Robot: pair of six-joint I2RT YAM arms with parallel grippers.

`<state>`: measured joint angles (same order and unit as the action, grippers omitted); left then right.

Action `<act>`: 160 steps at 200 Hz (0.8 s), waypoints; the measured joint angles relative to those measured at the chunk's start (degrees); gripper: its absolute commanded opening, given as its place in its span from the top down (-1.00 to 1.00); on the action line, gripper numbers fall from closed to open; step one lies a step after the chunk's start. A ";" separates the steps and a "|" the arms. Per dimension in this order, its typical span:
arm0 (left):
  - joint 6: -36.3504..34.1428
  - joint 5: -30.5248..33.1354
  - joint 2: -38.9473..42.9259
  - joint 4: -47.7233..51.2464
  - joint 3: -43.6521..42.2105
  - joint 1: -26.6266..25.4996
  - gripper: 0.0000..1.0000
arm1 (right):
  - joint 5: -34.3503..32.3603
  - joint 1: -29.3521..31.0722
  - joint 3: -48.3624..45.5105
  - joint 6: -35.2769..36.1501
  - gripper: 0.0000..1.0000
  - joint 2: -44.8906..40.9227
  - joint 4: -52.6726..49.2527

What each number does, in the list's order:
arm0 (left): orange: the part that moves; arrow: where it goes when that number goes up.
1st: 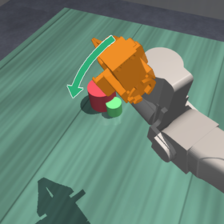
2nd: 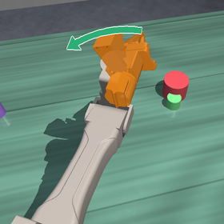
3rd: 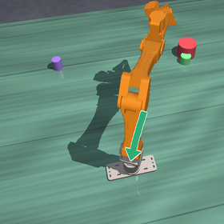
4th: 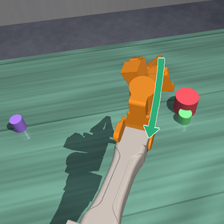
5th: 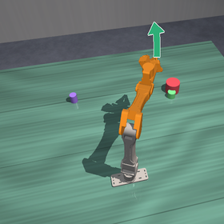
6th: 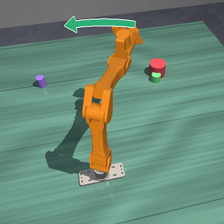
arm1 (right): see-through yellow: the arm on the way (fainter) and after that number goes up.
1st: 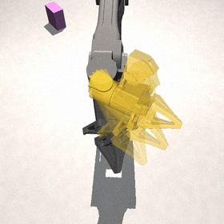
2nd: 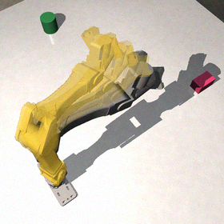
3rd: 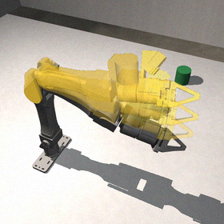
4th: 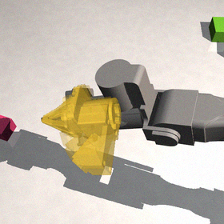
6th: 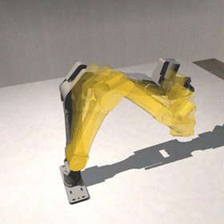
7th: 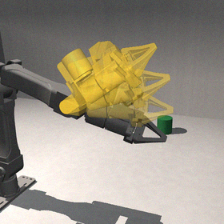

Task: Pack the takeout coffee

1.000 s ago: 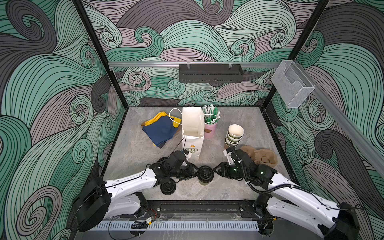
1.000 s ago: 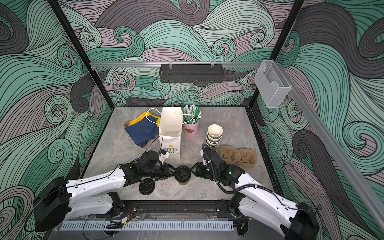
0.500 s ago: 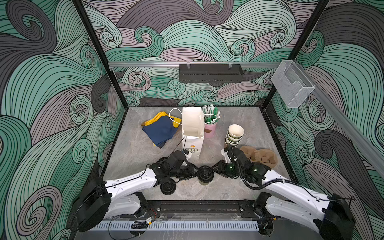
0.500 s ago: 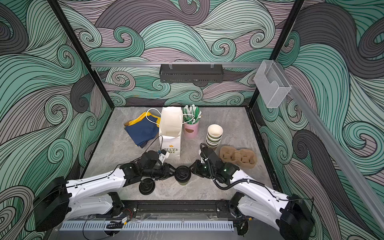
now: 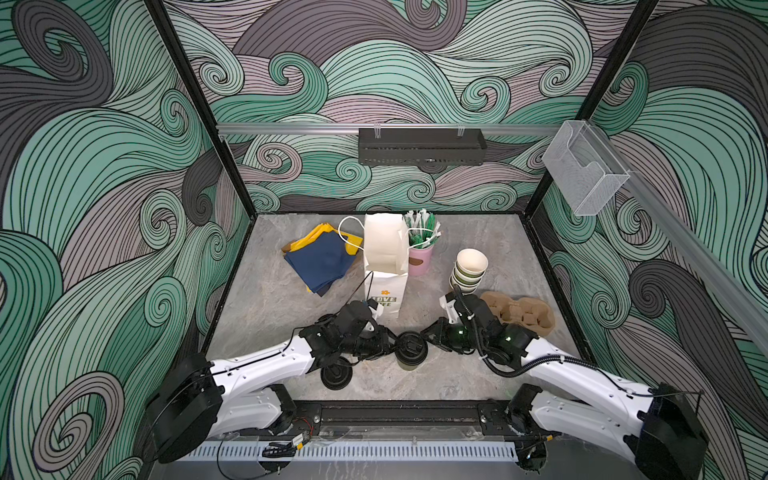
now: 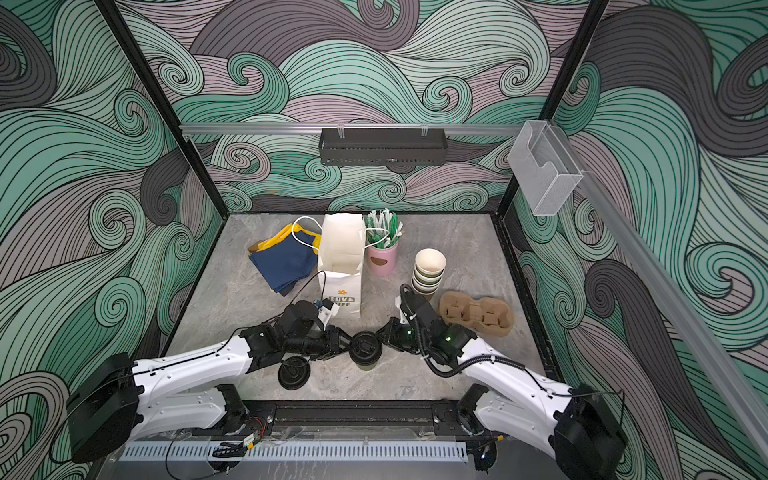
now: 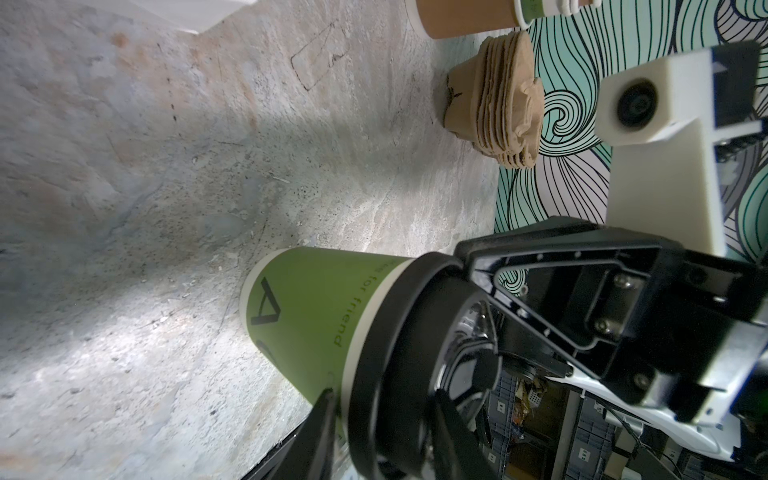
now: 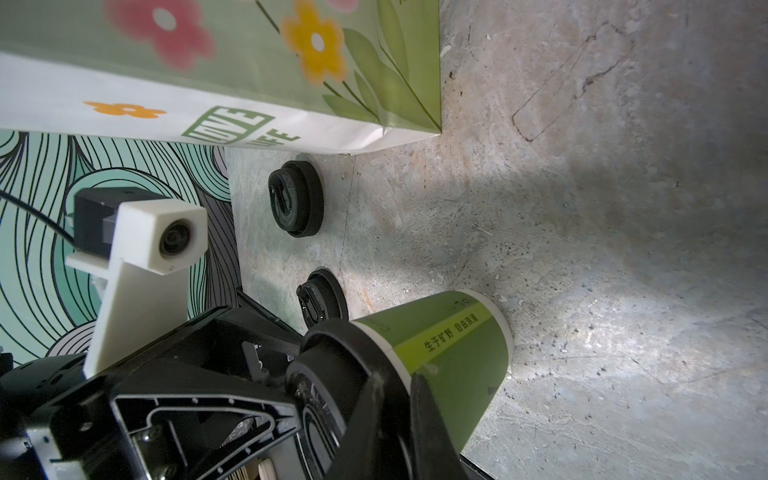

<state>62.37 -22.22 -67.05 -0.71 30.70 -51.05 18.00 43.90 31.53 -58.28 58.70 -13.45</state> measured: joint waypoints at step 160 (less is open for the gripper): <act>-0.28 0.13 -0.04 1.07 0.68 -0.15 0.30 | 0.66 1.97 1.05 12.02 0.30 -13.14 -17.66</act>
<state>62.08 -22.09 -67.09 0.36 31.38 -51.20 18.65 45.87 32.58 -46.26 45.56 -31.11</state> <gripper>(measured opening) 0.353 0.349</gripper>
